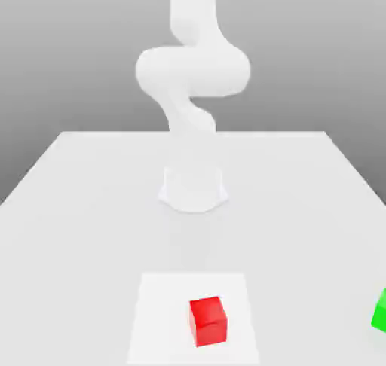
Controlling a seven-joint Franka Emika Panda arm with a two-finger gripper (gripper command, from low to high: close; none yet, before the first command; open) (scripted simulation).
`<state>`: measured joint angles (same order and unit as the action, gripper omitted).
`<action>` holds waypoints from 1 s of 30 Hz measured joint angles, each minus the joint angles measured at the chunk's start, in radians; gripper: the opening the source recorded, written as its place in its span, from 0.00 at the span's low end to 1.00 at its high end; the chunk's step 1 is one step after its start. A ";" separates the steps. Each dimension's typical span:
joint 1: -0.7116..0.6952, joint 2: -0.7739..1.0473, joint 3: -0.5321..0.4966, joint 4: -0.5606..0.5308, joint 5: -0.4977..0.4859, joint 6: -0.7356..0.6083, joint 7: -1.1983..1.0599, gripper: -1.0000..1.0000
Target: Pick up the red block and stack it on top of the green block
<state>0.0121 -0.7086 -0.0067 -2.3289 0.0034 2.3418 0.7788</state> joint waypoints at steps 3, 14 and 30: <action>0.014 0.114 -0.008 -0.036 0.005 0.052 -0.027 0.50; 0.052 0.514 -0.020 -0.162 0.021 0.235 -0.120 0.50; 0.059 1.021 -0.008 -0.239 0.013 0.538 -0.182 0.00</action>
<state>0.0707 0.3120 -0.0144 -2.5674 0.0162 2.8798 0.5969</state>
